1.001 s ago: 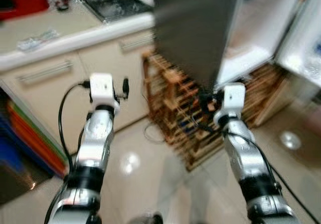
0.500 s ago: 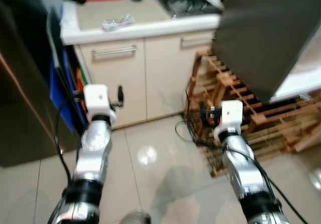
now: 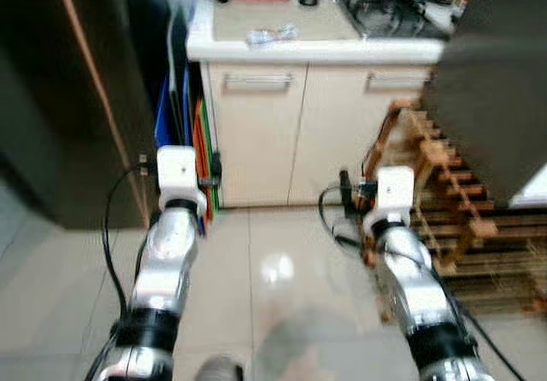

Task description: Restocking fridge

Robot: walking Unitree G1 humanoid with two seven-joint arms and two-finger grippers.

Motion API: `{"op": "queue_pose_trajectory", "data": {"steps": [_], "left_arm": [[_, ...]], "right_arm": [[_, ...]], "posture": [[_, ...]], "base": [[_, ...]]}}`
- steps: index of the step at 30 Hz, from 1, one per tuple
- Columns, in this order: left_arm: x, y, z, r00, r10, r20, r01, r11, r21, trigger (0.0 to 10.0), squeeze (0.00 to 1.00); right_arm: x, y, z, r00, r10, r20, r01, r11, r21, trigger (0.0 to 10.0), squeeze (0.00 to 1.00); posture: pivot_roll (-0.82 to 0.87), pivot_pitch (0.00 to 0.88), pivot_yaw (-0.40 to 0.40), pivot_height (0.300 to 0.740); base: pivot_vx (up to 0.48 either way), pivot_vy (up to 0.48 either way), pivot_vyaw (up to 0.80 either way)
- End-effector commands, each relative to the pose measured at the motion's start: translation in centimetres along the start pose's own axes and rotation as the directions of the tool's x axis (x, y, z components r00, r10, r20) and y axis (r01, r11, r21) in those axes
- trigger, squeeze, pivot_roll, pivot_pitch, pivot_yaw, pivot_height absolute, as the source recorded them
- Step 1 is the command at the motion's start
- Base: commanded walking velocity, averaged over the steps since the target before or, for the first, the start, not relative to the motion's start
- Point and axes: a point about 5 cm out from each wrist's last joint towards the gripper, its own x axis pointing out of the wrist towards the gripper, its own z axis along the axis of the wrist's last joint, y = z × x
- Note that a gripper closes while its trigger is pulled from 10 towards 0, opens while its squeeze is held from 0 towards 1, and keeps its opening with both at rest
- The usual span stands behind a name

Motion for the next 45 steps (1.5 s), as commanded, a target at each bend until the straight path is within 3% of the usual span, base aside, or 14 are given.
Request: {"op": "queue_pose_trajectory", "data": {"steps": [1, 2, 3, 10, 21, 39, 45], "left_arm": [[0.1, 0.6, 0.2, 1.0, 0.003, 0.001, -0.003, 1.0, 0.006, 10.0, 0.0], [0.1, 0.6, 0.2, 1.0, 0.003, 0.001, -0.003, 1.0, 0.006, 10.0, 0.0], [0.2, 0.8, 1.2, 0.998, 0.0, 0.061, 0.001, 1.0, -0.005, 10.0, 0.0], [1.0, 0.3, 2.9, 0.991, -0.036, 0.128, 0.041, 0.999, -0.035, 10.0, 0.0], [1.4, -0.5, 1.7, 0.989, -0.128, 0.077, 0.129, 0.991, -0.016, 10.0, 0.0], [1.8, -0.7, 2.2, 0.977, -0.184, 0.102, 0.186, 0.983, -0.002, 10.0, 0.0], [2.2, -1.1, 3.4, 0.968, -0.207, 0.138, 0.21, 0.978, -0.003, 10.0, 0.0]], "right_arm": [[0.3, 0.4, 0.5, 1.0, 0.008, 0.02, -0.008, 1.0, 0.0, 10.0, 0.0], [0.3, 0.4, 0.5, 1.0, 0.008, 0.02, -0.008, 1.0, 0.0, 10.0, 0.0], [0.4, 0.3, 1.0, 0.999, -0.016, 0.048, 0.016, 1.0, -0.003, 10.0, 0.0], [0.8, 0.2, 1.9, 0.995, -0.025, 0.094, 0.027, 0.999, -0.02, 10.0, 0.0], [0.7, 0.6, 1.6, 0.996, -0.031, 0.086, 0.032, 0.999, -0.005, 10.0, 0.0], [1.2, 1.5, 1.5, 0.997, -0.018, 0.07, 0.018, 1.0, -0.001, 10.0, 0.0], [1.2, 1.4, 1.5, 0.997, -0.029, 0.072, 0.028, 1.0, 0.007, 10.0, 0.0]], "posture": [[0.0, 0.014, -0.021, 0.74], [0.0, 0.014, -0.021, 0.74], [0.0, 0.011, -0.02, 0.74], [-0.01, 0.0, -0.023, 0.74], [-0.03, 0.0, -0.028, 0.74], [-0.02, 0.0, -0.015, 0.74], [-0.03, 0.0, -0.005, 0.74]], "base": [[0.0, 0.0, 0.0], [0.0, 0.0, 0.0], [0.349, 0.0, 0.0], [0.48, 0.0, 0.0], [0.48, 0.0, 0.0], [0.48, 0.0, 0.0], [0.48, 0.0, 0.0]]}}
